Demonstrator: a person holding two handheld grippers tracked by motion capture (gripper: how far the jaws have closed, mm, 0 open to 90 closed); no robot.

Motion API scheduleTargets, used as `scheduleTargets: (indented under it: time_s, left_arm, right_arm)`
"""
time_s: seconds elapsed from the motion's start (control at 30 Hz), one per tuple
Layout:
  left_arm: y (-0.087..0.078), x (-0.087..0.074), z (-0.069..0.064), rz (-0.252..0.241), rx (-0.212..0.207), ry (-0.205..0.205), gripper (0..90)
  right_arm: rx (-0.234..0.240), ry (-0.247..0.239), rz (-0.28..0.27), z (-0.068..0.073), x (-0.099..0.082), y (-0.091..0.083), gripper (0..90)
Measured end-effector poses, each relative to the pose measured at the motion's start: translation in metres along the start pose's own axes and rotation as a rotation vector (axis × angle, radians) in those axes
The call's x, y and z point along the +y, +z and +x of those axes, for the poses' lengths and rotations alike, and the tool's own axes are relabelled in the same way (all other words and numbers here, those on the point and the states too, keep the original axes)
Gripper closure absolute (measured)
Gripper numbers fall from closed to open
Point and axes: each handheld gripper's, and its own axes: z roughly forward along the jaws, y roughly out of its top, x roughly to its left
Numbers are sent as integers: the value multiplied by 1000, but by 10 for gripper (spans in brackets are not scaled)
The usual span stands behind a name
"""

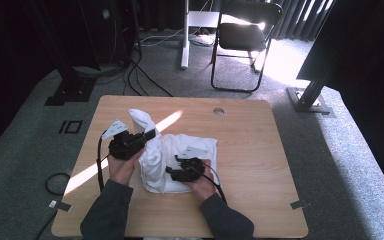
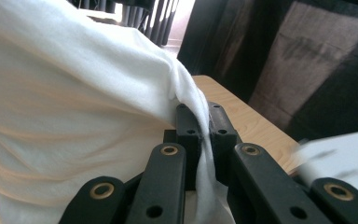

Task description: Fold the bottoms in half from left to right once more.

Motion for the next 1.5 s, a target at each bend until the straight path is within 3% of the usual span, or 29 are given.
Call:
scheduleTargets:
  time_s: [0.07,0.13,0.2,0.3,0.4,0.47,0.53,0.57,0.6,0.63,0.67,0.73,0.83,0.93,0.97,1.03,1.1,1.17,1.33,1.5]
  left_arm:
    - [0,1,-2,-3,-1,3,877]
    - [1,2,-4,-1,-9,11,877]
    - [5,4,-10,1,-24,21,877]
    - [12,7,-20,10,-54,49,877]
    - [22,9,-28,32,-64,79,876]
    - [28,6,-30,57,-64,89,875]
    - [33,0,-31,82,-81,93,875]
    - [33,0,-31,82,-81,93,875]
    - [38,-7,-33,99,-100,106,875]
    - [41,-10,-33,108,-111,108,874]
    - [44,-14,-34,115,-120,107,874]
    - [53,-23,-38,140,-141,106,873]
    - [73,-39,-44,195,-168,113,871]
    - [96,-59,-47,260,-178,112,869]
    - [96,-59,-47,260,-178,112,869]
    - [116,-78,-51,329,-166,144,867]
    - [125,-89,-51,373,-170,135,866]
    - [130,-95,-52,392,-161,156,865]
    - [129,-95,-51,387,-165,146,860]
    - [128,-93,-50,380,-169,135,851]
  right_arm:
    - [-86,2,11,-11,-8,-15,380]
    - [-115,18,76,-22,-20,-15,370]
    - [-103,27,140,-24,-35,-1,365]
    - [-69,72,124,-20,-37,12,371]
    - [-54,66,125,-13,-30,26,372]
    - [-15,61,121,-12,-27,28,360]
    - [27,85,62,-19,-25,12,360]
    - [27,85,62,-19,-25,12,360]
    - [31,103,25,-23,-25,3,360]
    - [-32,130,-46,-40,-27,-27,367]
    - [-79,143,-58,-50,-29,-37,368]
    - [-123,198,-60,-69,-35,-54,369]
    - [-182,235,-57,-88,-46,-69,370]
    - [-218,264,-61,-99,-51,-79,369]
    - [-218,264,-61,-99,-51,-79,369]
    - [-243,265,-91,-104,-46,-88,365]
    - [-245,252,-112,-104,-39,-94,362]
    - [-228,238,-133,-102,-31,-96,353]
    - [-161,164,-167,-86,-5,-88,318]
    - [-100,142,-178,-75,12,-72,308]
